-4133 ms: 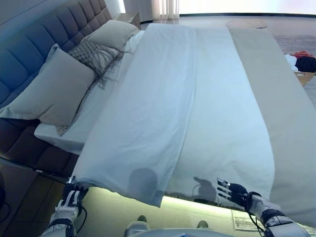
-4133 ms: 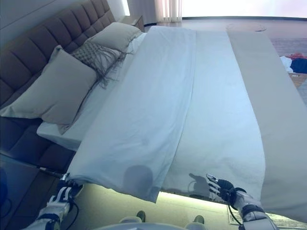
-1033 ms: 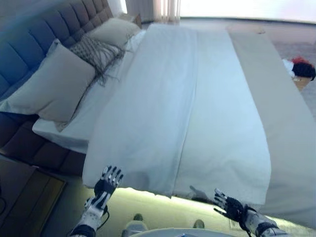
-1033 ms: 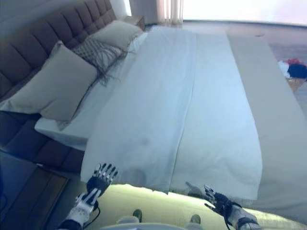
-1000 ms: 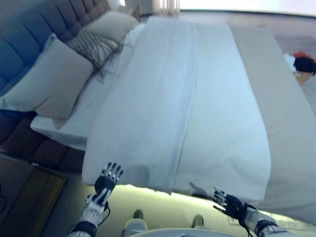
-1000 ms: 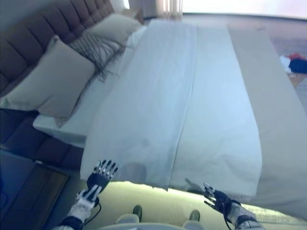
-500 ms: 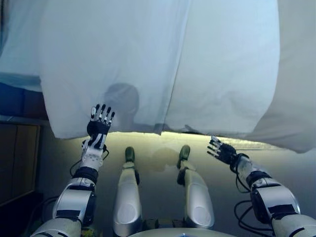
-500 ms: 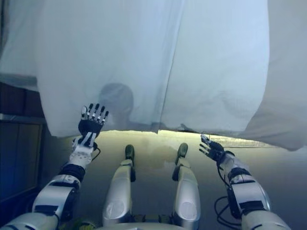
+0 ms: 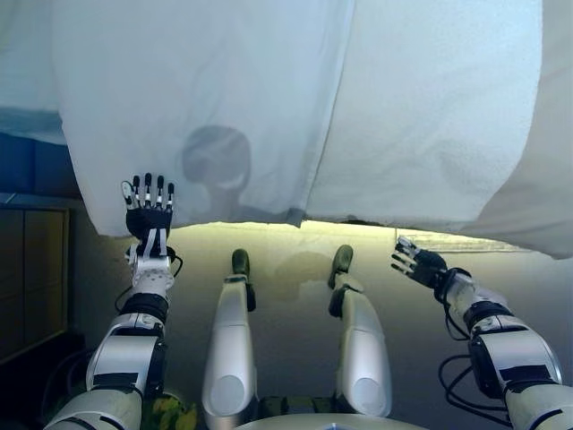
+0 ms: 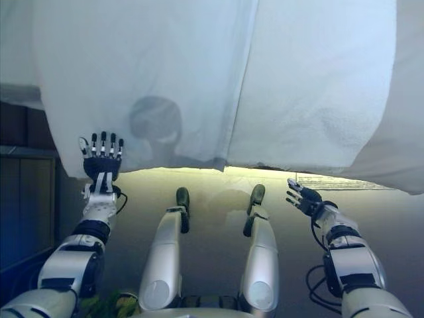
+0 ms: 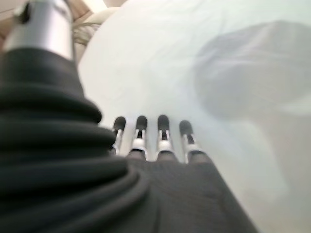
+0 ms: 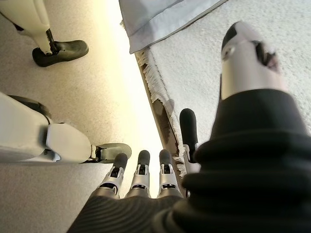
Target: Make the bed neatly
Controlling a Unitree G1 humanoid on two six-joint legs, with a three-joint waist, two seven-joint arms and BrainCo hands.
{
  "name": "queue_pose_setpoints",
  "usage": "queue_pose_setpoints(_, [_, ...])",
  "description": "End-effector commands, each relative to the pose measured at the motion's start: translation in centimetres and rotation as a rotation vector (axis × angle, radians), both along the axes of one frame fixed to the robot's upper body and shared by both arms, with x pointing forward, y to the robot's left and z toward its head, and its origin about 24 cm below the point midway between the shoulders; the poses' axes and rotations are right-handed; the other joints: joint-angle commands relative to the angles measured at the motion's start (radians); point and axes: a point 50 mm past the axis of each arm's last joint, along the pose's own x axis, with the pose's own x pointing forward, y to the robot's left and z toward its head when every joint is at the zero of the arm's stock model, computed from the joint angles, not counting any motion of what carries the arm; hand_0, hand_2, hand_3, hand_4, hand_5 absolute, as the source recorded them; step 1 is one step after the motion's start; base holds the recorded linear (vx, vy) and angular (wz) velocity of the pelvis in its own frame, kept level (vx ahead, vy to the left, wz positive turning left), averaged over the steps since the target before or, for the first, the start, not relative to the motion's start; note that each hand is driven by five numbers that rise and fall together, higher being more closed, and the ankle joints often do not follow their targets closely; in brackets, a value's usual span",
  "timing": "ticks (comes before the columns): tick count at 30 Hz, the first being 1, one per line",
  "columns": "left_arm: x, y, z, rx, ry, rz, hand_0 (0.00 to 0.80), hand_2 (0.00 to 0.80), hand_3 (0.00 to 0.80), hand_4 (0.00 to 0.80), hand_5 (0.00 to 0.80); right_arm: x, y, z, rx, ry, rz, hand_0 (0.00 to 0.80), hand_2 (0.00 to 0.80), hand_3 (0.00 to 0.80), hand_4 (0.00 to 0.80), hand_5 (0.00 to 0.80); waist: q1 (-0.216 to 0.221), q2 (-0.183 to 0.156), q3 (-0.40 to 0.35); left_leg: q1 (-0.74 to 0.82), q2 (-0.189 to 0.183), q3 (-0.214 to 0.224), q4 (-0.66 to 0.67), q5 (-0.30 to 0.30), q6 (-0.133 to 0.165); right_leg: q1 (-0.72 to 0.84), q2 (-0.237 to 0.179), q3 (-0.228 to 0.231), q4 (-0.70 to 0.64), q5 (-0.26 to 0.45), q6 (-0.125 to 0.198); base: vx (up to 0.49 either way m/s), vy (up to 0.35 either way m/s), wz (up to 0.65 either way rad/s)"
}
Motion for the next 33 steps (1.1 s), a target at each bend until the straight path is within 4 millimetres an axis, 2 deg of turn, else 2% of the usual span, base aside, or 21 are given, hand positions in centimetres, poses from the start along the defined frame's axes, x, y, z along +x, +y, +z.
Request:
queue_pose_setpoints(1, [0.1,2.2,2.7,-0.048,-0.166,0.124,0.000,0.000,0.000,0.000,0.000,-0.1,-1.3,0.9,-0.061,-0.040,0.033,0.000,0.000,0.000,0.000,0.000,0.013,-0.014,0.011,0.009,0.009,-0.038,-0.034,0.017,-0.029,-0.034,-0.056,0.060,0.140,-0.040,0.070,-0.025,-0.010,0.06])
queue_pose_setpoints(9, [0.0,4.4,4.1,0.016,-0.152,0.166,0.000,0.000,0.000,0.000,0.000,0.0,-1.9,1.4,-0.062,-0.046,0.018,0.000,0.000,0.000,0.000,0.000,0.019,-0.038,0.015,-0.040,0.013,-0.054,-0.004,0.000,-0.024,-0.075,-0.050,0.045,0.155,-0.032,0.070,-0.009,0.022,-0.01])
queue_pose_setpoints(16, [0.0,5.9,5.4,0.133,-0.108,0.147,0.000,0.000,0.000,0.000,0.000,-0.8,-3.2,1.4,-0.073,-0.049,-0.020,0.000,0.000,0.000,0.000,0.000,0.011,-0.038,0.015,-0.108,0.019,-0.058,0.013,0.000,-0.020,-0.134,-0.047,0.038,0.164,-0.020,0.070,0.014,0.047,-0.03])
queue_pose_setpoints(20, [-0.4,7.3,6.1,0.177,-0.071,0.167,0.000,0.000,0.000,0.000,0.000,-1.4,-4.9,2.0,-0.106,-0.043,-0.055,0.000,0.000,0.000,0.000,0.000,0.000,-0.028,0.015,-0.159,0.014,-0.059,0.036,-0.008,-0.016,-0.181,-0.044,0.045,0.163,-0.012,0.068,0.033,0.129,-0.06])
queue_pose_setpoints(28, [-1.3,8.5,5.3,0.109,-0.019,0.194,0.000,0.000,0.000,0.000,0.000,-1.9,-6.7,3.0,-0.142,-0.061,-0.096,0.000,0.000,0.000,0.000,0.000,-0.006,-0.002,0.015,-0.236,-0.010,-0.055,0.093,-0.031,-0.011,-0.247,-0.051,0.068,0.172,-0.004,0.065,0.024,0.119,-0.07])
queue_pose_setpoints(33, [-1.7,8.9,4.8,0.049,-0.031,0.205,0.000,0.000,0.000,0.000,0.000,-2.3,-7.4,3.4,-0.152,-0.070,-0.115,0.000,0.000,0.000,0.000,0.000,-0.002,0.000,0.015,-0.274,-0.016,-0.057,0.128,-0.043,-0.011,-0.276,-0.057,0.074,0.197,-0.008,0.060,0.005,0.063,-0.02])
